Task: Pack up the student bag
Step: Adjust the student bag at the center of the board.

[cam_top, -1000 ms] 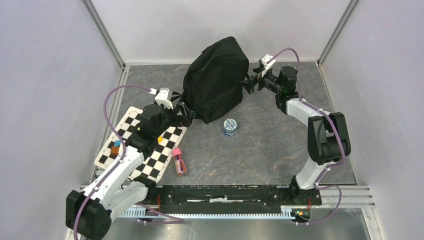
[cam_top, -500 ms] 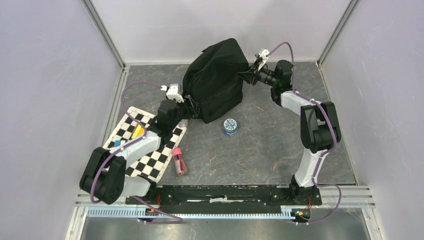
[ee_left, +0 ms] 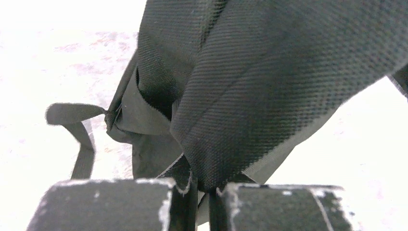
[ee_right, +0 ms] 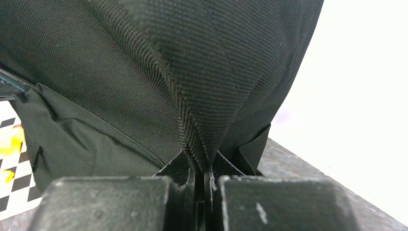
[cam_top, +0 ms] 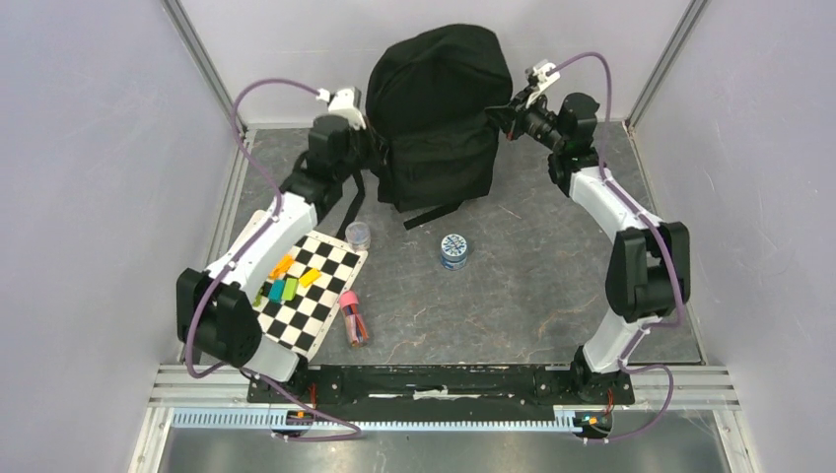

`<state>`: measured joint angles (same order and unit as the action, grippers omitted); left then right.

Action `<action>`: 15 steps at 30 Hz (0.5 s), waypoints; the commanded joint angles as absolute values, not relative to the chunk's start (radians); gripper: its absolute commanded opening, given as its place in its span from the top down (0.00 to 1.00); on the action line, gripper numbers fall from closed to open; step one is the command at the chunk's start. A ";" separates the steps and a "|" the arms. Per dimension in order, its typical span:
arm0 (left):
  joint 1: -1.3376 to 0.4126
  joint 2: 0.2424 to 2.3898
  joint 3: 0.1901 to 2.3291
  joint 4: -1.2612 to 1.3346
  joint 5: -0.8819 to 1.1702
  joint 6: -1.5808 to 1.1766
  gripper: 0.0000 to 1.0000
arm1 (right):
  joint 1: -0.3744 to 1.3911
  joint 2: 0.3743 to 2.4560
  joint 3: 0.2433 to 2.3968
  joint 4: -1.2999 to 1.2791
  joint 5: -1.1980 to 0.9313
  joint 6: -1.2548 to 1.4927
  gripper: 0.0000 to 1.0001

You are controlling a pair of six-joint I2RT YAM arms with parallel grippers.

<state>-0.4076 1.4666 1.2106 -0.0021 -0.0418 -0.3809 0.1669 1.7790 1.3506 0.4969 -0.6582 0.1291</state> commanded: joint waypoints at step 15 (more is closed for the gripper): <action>-0.242 2.009 1.565 0.078 0.356 -0.649 0.98 | 0.286 1.798 1.327 0.464 -0.099 -0.026 1.00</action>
